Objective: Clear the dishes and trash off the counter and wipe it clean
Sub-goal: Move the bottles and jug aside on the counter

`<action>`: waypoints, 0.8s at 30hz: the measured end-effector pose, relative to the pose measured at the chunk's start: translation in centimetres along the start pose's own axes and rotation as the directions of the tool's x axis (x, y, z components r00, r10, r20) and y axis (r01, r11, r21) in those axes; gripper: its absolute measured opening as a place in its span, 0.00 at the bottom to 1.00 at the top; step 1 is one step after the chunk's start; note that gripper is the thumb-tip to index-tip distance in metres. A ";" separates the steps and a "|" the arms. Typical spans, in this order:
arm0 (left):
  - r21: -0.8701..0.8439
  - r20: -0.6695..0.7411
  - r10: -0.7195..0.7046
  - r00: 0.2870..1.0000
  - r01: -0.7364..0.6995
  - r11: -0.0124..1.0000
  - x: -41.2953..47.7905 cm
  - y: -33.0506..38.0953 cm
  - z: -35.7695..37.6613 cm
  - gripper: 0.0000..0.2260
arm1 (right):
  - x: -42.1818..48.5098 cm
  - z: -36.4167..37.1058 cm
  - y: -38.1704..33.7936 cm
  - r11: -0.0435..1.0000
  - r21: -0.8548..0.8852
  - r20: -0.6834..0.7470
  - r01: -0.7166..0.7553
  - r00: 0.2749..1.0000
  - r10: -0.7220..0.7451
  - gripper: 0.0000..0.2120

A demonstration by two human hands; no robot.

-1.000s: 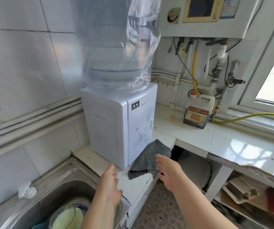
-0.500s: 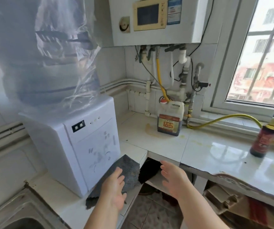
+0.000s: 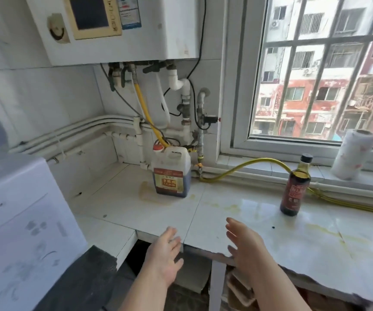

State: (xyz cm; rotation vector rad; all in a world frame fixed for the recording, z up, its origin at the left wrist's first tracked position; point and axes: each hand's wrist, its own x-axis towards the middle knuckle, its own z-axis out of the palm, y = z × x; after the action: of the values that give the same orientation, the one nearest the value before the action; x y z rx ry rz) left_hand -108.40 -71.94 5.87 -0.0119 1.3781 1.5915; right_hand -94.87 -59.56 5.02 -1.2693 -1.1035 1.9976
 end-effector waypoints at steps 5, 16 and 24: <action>-0.023 0.000 -0.010 1.000 0.010 1.000 3.6 2.3 3.4 0.20 | 2.8 -1.9 -1.1 0.999 0.029 -0.049 0.038 0.998 -0.037 0.16; -0.181 0.034 0.004 0.999 0.002 0.984 15.5 12.7 9.0 0.11 | 10.0 -2.8 -6.9 0.988 0.092 -0.227 0.121 0.969 -0.097 0.16; -0.084 -0.178 0.193 0.965 -0.211 0.974 22.9 20.2 11.1 0.09 | 14.0 -1.3 -8.6 0.986 0.071 -0.258 0.151 0.958 -0.128 0.10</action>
State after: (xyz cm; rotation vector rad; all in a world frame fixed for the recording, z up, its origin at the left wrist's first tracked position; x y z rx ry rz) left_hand -127.15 -46.03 11.71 -0.0706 1.4632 1.8666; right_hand -99.60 -43.77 5.31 -1.3179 -0.9415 1.7074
